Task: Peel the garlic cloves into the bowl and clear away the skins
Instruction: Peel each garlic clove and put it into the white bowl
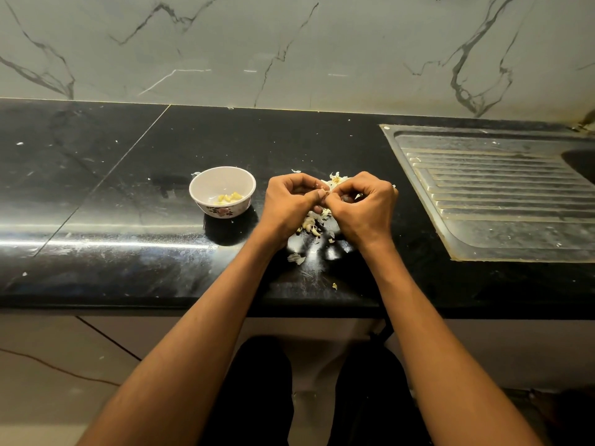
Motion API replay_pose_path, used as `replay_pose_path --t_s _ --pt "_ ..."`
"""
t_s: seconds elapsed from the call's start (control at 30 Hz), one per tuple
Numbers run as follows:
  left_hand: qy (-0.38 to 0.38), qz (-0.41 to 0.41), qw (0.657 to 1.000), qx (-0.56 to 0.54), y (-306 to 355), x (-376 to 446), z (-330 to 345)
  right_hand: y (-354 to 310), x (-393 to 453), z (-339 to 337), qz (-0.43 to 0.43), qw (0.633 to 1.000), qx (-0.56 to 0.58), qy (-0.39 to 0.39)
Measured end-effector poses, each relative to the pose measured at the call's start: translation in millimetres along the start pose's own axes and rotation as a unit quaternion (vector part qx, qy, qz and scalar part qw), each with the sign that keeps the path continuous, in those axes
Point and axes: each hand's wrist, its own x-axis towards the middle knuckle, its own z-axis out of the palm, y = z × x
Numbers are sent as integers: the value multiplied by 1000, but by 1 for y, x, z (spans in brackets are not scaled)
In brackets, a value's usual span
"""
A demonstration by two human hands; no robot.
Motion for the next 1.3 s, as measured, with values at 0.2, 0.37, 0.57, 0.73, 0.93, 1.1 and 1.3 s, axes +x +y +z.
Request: replay_pose_path --t_s 0.2,0.37,0.57,0.73,0.93,1.1,1.3 --pt "3 2 1000 -14 3 -2 0 0 1 0 13 1000 4 19" --pt "4 5 1000 -8 3 -3 0 0 1 -1 25 999 13 18" --pt "13 8 1000 4 2 -3 1 0 1 -1 45 998 -24 31" --pt "20 8 1000 4 1 -1 1 4 2 -2 37 996 -81 -1" --pt "24 12 1000 3 -3 2 -1 1 1 -2 40 998 -42 18" --pt "21 9 1000 -2 -3 2 -1 -6 -2 -4 42 997 -29 55" --pt "23 12 1000 6 -2 1 -2 -1 0 -3 74 993 -93 12"
